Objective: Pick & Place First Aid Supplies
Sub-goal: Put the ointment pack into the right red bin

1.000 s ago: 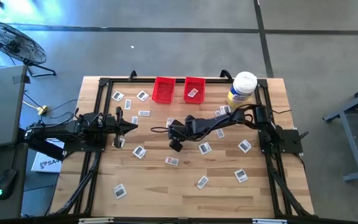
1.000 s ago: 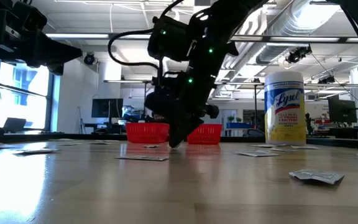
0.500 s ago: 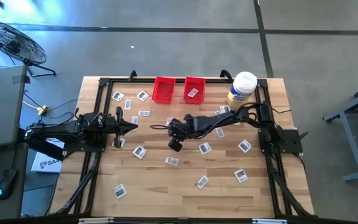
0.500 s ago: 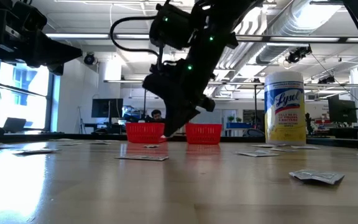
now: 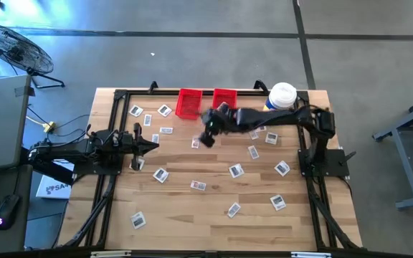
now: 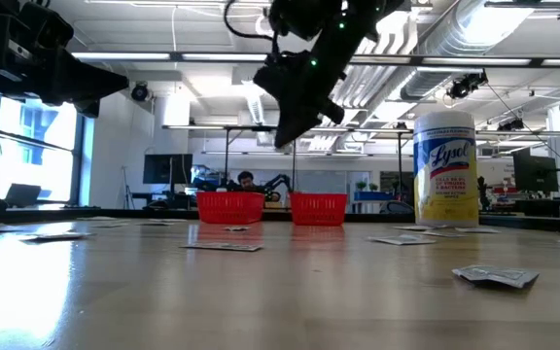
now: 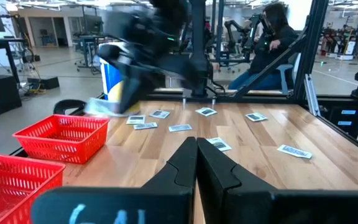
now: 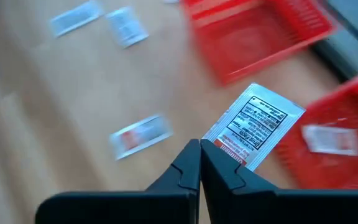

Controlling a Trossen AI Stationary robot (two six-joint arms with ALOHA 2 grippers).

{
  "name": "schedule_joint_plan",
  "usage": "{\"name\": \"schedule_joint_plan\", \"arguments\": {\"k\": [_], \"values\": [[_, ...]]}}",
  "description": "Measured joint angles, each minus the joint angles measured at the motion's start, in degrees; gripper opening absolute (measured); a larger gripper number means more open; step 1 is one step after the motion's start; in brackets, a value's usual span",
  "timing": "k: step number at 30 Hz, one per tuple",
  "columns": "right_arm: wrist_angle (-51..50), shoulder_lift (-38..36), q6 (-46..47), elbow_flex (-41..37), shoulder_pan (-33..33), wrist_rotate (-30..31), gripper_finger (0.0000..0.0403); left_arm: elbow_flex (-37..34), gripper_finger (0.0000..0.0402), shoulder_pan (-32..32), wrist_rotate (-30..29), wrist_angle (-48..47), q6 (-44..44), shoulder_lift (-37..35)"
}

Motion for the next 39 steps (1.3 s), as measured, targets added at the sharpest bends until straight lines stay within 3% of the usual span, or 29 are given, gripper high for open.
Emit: {"name": "schedule_joint_plan", "arguments": {"k": [11, 16, 24, 31, 36, 39], "values": [[0.23, 6.26, -2.41, -0.02, -14.03, -3.45, 0.0, 0.0, 0.0001, -0.01, 0.0, 0.01, 0.0, -0.01], [0.29, 7.77, -2.35, -0.02, -15.92, -3.27, 0.0008, 0.0, 0.0001, 0.0, 0.0, 0.01, 0.02, 0.0], [0.36, 7.76, -2.33, -0.02, -16.15, -3.69, 0.0058, 0.0, 0.0001, 0.0, 0.0, 0.0, 0.01, 0.01], [0.53, 5.68, -6.35, -0.02, -11.2, -4.78, 0.009, 0.0, 0.0001, 0.01, 0.0, 0.01, 0.02, 0.01], [1.98, 4.24, -12.78, 0.0, -3.63, -3.88, 0.0101, 0.0, 0.0001, -0.03, 0.0, 0.01, 0.01, 0.01], [5.15, 4.8, -16.21, -0.17, 1.24, -7.14, 0.0106, 0.0, 0.0001, -0.03, 0.0, 0.03, 0.02, 0.01]]}}
